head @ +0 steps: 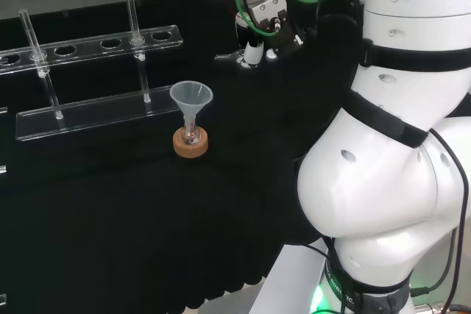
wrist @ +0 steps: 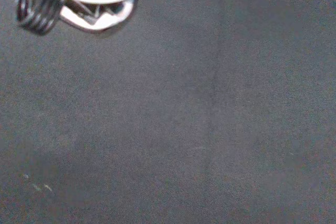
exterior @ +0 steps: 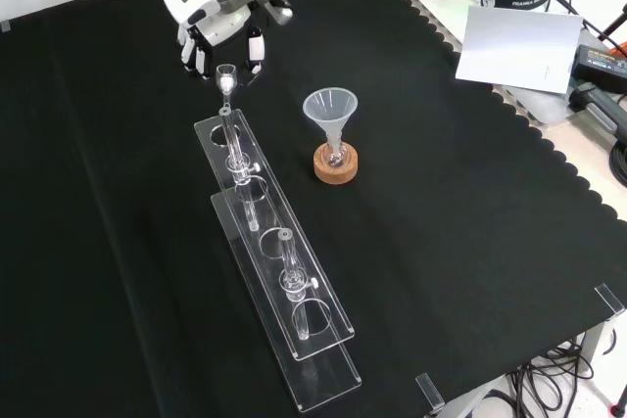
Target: Pour all the NaCl from the weighing funnel into the round-bottom flask.
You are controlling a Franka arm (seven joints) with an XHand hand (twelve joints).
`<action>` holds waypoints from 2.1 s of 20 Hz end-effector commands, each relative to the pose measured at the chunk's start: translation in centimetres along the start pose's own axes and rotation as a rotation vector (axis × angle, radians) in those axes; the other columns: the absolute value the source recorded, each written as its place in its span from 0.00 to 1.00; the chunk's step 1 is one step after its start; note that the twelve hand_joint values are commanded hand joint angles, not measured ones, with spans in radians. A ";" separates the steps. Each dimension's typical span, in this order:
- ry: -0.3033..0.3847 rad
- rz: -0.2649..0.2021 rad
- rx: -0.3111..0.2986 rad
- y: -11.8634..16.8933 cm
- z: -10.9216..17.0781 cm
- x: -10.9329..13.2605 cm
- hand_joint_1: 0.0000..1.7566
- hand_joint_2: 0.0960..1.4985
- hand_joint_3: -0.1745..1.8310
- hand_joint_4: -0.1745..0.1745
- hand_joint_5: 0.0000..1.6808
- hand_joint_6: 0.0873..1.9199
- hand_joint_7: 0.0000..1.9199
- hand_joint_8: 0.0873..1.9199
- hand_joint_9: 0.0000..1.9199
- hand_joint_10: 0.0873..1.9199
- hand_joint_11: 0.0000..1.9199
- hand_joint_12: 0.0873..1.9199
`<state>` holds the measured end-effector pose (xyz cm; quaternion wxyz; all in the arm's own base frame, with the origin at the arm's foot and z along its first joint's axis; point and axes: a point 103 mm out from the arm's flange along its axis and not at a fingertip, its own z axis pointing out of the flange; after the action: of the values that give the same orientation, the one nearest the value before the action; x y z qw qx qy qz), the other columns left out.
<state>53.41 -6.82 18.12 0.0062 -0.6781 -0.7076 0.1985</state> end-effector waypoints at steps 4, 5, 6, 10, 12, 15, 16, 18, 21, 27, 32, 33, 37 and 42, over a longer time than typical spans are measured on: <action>-0.068 0.049 0.012 -3.9 -1.9 0.8 0.66 0.34 0.44 1.00 0.85 0.18 0.42 0.27 0.60 0.09 0.50 0.49; -0.071 0.055 0.012 -4.4 -2.1 0.8 0.66 0.34 0.44 1.00 0.85 0.18 0.42 0.27 0.60 0.09 0.50 0.49; -0.071 0.060 0.011 -4.8 -2.3 0.9 0.66 0.34 0.44 1.00 0.85 0.18 0.42 0.27 0.60 0.09 0.50 0.49; -0.093 0.072 0.006 -6.6 -3.2 1.6 0.66 0.34 0.44 1.00 0.85 0.18 0.41 0.27 0.60 0.09 0.50 0.49; -0.102 0.071 0.006 -7.4 -3.7 2.1 0.66 0.34 0.44 1.00 0.85 0.18 0.41 0.27 0.60 0.09 0.50 0.49; -0.118 0.072 0.000 -8.5 -4.5 2.9 0.66 0.34 0.44 1.00 0.84 0.18 0.41 0.27 0.60 0.09 0.50 0.49; -0.113 0.073 -0.001 -8.9 -4.8 3.2 0.66 0.34 0.44 1.00 0.84 0.18 0.41 0.27 0.60 0.09 0.50 0.49; -0.126 0.076 -0.002 -9.7 -5.4 3.8 0.66 0.34 0.44 1.00 0.84 0.18 0.41 0.27 0.60 0.09 0.51 0.48; -0.149 0.075 0.002 -10.8 -5.9 4.8 0.66 0.34 0.44 1.00 0.84 0.19 0.41 0.28 0.61 0.08 0.51 0.47; -0.211 0.076 -0.010 -13.1 -6.6 6.7 0.66 0.34 0.44 1.00 0.84 0.19 0.41 0.28 0.61 0.07 0.52 0.47; -0.232 0.091 -0.007 -15.0 -7.0 7.1 0.66 0.34 0.44 1.00 0.84 0.19 0.41 0.28 0.61 0.07 0.52 0.47; -0.235 0.088 -0.006 -15.3 -7.0 7.0 0.66 0.34 0.44 1.00 0.84 0.19 0.41 0.28 0.61 0.07 0.52 0.47; -0.287 0.090 -0.005 -16.3 -7.0 7.6 0.66 0.34 0.44 1.00 0.84 0.19 0.41 0.28 0.61 0.07 0.52 0.47; -0.306 0.089 0.001 -17.1 -6.9 8.3 0.66 0.34 0.44 1.00 0.84 0.19 0.41 0.28 0.61 0.07 0.52 0.46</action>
<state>38.98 2.52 27.26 -0.1042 -0.6752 -0.6697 0.2912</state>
